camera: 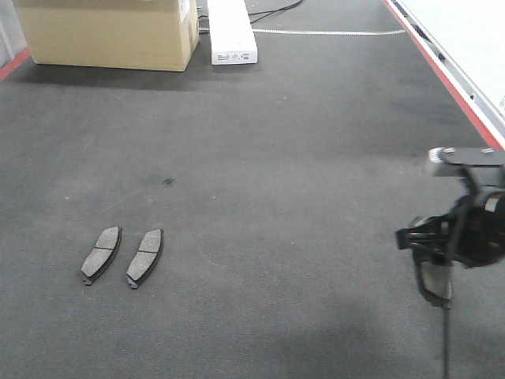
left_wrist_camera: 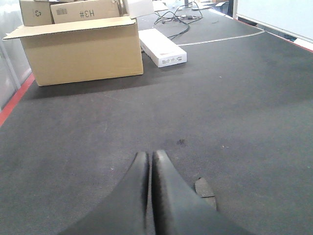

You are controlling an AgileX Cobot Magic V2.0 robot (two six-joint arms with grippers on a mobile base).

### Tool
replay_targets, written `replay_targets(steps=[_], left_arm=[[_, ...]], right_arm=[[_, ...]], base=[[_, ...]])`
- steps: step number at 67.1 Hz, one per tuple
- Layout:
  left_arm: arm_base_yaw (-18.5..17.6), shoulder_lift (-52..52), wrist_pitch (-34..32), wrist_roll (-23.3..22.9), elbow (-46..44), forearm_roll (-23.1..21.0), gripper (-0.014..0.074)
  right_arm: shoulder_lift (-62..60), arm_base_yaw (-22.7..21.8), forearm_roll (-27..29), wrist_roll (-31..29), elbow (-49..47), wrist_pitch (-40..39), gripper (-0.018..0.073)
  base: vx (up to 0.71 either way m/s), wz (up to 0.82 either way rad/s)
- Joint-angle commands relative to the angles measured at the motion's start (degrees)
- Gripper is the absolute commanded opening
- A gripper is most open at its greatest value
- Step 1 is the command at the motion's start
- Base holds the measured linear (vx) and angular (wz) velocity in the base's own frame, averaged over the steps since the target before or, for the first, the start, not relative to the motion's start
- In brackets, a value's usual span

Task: Move and align brake pads A on conveyor
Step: 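Lower the right gripper's pad beside the pad nearest the right arm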

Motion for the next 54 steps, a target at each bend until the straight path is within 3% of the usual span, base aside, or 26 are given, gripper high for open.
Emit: replay_targets(steps=[1,21,34,54], left_arm=[[-0.06,0.42,-3.93,-0.09,-1.27,0.58,-0.0006],[-0.06,0.42,-3.93,-0.09,-1.27,0.58,-0.0006],[-0.06,0.42,-3.87,-0.09,-1.27,0.58,-0.0006],[-0.06,0.42,-3.87,-0.09,-1.27,0.58,-0.0006]], right_arm=[[3.95,-0.07,-0.44,-0.75,-5.13,-0.68,-0.0004],[16.05,0.29,-3.03,-0.75,-12.25,1.53,-0.0004],[19.82,3.55,-7.99,-0.64,-12.82,0.58,-0.0004],[21.73,3.41,-6.98,-0.33,-12.82,0.47,-0.0004]], base=[[0.0,0.0],[0.0,0.0],[0.0,0.0],[0.0,0.0]])
